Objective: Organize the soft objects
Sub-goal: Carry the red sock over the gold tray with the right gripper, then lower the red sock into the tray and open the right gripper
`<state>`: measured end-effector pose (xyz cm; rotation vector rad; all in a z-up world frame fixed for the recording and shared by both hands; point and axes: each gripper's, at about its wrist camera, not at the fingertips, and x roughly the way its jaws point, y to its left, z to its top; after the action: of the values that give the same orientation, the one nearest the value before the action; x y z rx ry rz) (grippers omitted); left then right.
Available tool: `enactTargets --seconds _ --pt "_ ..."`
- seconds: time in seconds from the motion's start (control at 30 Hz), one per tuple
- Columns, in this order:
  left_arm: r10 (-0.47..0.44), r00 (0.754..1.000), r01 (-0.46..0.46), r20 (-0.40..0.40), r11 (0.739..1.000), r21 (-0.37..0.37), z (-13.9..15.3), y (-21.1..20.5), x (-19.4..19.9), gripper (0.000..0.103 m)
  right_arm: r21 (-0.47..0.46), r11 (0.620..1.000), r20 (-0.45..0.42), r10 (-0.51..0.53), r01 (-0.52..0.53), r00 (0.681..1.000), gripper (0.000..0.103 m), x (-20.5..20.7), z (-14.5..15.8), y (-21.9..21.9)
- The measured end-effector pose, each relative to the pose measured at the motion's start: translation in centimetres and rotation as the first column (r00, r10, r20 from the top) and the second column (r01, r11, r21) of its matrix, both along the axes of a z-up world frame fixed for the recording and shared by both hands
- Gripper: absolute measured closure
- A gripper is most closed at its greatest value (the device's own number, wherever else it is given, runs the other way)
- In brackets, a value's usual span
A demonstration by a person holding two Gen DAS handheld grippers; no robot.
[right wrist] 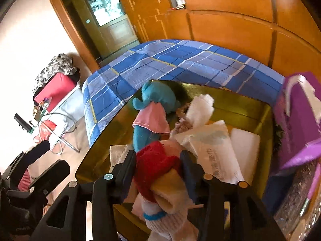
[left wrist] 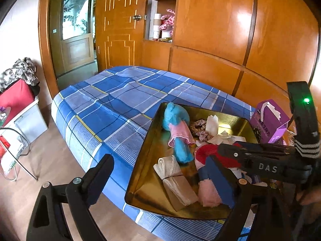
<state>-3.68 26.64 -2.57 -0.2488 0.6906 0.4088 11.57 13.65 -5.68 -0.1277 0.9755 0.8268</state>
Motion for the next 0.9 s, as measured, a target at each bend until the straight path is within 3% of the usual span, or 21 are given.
enactTargets --seconds 0.2,0.47,0.9 --pt "-0.005 1.000 0.004 0.016 1.000 0.028 0.5 -1.0 -0.1 0.000 0.004 0.996 0.119 -0.087 0.087 0.989 0.057 -1.9 2.1 -3.1" --pt "-0.043 0.999 0.043 0.017 0.998 0.047 0.9 -3.3 0.3 0.000 -0.059 0.965 0.262 -0.231 0.254 0.937 0.055 -4.6 3.0 -7.0" --pt "-0.127 0.992 0.125 0.010 0.989 0.074 1.1 -8.0 1.1 0.000 -0.076 0.898 0.325 -0.388 0.433 0.863 0.055 -7.8 1.8 -12.8"
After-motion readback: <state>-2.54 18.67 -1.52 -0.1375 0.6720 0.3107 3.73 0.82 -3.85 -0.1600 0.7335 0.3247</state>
